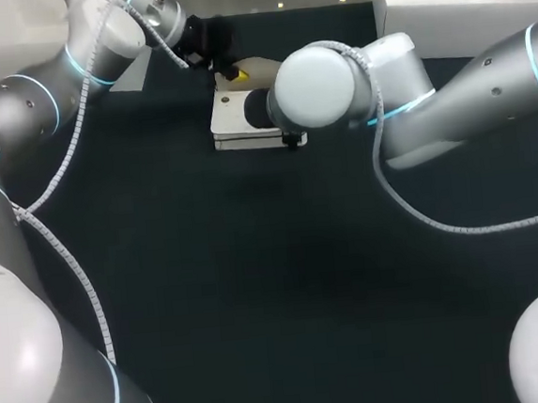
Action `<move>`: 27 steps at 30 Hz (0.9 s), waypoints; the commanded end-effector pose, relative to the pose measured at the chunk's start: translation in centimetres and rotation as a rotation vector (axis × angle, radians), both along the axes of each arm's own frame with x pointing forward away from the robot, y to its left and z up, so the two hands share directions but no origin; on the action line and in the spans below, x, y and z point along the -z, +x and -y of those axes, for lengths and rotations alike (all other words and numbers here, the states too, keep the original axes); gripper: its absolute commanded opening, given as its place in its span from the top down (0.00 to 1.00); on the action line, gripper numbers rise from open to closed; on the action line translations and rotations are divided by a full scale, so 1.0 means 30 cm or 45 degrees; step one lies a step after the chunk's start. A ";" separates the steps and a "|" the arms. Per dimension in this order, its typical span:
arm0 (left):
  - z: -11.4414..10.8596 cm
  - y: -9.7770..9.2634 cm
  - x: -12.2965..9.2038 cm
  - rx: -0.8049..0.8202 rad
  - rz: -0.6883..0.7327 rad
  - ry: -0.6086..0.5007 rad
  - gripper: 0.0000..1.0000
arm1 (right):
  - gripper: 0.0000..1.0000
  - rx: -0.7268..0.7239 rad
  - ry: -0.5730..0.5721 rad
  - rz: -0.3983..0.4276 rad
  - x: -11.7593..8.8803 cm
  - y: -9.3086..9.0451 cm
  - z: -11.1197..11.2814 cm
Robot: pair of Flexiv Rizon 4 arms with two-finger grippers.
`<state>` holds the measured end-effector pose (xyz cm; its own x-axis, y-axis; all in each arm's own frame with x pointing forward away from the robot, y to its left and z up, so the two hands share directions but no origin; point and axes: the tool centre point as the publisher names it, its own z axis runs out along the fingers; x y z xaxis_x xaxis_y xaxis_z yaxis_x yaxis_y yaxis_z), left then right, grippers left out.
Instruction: Pick up the bag, open it, inspect its contents, close it, and place it on the opposite side
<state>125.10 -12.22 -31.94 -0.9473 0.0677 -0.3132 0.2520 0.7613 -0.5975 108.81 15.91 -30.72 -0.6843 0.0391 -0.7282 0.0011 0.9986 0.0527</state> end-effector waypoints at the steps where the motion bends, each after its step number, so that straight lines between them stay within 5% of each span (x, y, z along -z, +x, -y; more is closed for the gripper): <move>1: -0.009 0.000 -0.050 -0.001 -0.010 0.007 1.00 | 0.00 0.006 -0.019 -0.025 -0.066 -0.044 0.004; 10: -0.021 -0.011 -0.133 0.008 -0.026 0.006 1.00 | 0.00 0.000 -0.032 -0.052 -0.135 -0.069 0.002; 11: -0.022 -0.013 -0.141 0.012 -0.028 0.007 1.00 | 0.07 0.002 -0.034 -0.053 -0.139 -0.069 0.002; 13: -0.022 -0.022 -0.170 0.019 -0.022 0.022 1.00 | 0.44 0.002 -0.043 -0.061 -0.154 -0.065 0.001; 18: -0.024 -0.049 -0.225 0.040 -0.017 0.040 1.00 | 0.74 0.001 -0.042 -0.086 -0.181 -0.054 -0.003; 19: -0.024 -0.055 -0.232 0.039 -0.014 0.047 1.00 | 0.93 0.004 -0.041 -0.096 -0.186 -0.051 -0.004; 20: -0.025 -0.059 -0.242 0.041 -0.015 0.047 1.00 | 1.00 0.007 -0.043 -0.101 -0.191 -0.047 -0.006; 27: -0.035 -0.104 -0.297 0.026 -0.014 0.064 1.00 | 1.00 0.008 -0.041 -0.130 -0.233 -0.028 -0.017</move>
<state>123.66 -11.43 -24.37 -0.9521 0.1142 -0.2835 0.2650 0.7709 -0.5792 107.66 15.97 -24.30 -0.7440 0.0232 -0.6678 0.0045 0.9996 0.0296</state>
